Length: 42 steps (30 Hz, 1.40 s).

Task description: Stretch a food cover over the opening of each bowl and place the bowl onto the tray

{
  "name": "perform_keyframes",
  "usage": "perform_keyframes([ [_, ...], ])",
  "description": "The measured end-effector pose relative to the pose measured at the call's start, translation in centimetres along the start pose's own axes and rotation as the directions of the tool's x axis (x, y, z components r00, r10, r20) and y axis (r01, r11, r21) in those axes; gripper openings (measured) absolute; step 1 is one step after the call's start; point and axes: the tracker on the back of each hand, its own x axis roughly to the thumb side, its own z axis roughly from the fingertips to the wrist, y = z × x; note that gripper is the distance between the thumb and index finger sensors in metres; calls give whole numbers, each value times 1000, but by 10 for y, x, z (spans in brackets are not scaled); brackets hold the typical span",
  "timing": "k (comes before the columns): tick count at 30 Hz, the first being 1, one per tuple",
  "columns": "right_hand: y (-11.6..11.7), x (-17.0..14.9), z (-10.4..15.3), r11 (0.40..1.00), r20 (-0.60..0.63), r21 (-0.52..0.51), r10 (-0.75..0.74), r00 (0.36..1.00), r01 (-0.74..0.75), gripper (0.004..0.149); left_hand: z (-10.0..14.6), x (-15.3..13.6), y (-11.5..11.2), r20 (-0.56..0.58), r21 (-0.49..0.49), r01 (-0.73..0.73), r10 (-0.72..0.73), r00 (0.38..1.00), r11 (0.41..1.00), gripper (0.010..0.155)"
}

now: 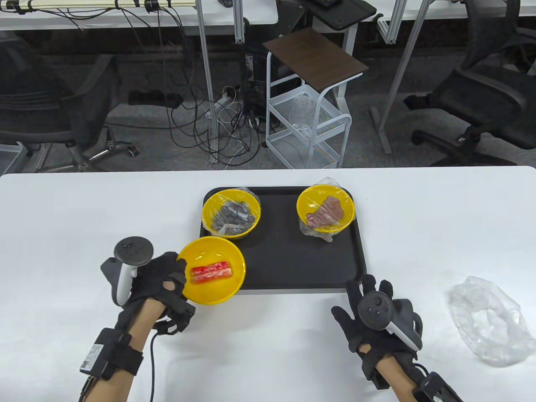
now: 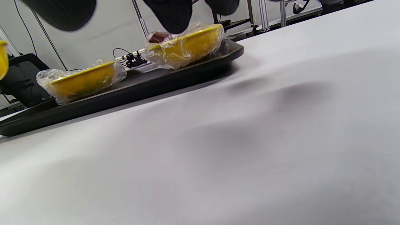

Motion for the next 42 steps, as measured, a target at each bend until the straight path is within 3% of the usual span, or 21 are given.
perform_keyframes([
  [7,-1,-6,-1,1000,-24,-2,-12,1000,12,86,19,33,-89,103,-167,152,-136,985,974,50],
  [10,-2,-7,-1,1000,-23,0,0,1000,0,86,22,37,-112,125,-219,191,-166,978,957,50],
  [15,-3,-8,-2,1000,-22,-4,0,1000,0,86,23,35,-127,130,-236,166,-138,982,958,50],
  [28,-6,-12,-2,1000,-30,-11,-14,999,13,86,25,29,-134,120,-211,170,-147,982,963,55],
  [33,-22,-25,1,995,-61,-75,-75,995,70,87,30,34,-117,142,-161,199,-177,974,967,68],
  [37,-44,-54,6,971,-181,-206,-156,971,118,90,33,38,-93,257,-140,113,-74,964,984,79],
  [39,-55,-79,10,946,-306,-302,-212,928,116,91,33,37,-80,311,-176,46,11,950,983,81],
  [42,-63,-112,13,929,-452,-354,-269,850,106,93,32,29,-68,305,-118,39,-1,952,992,87],
])
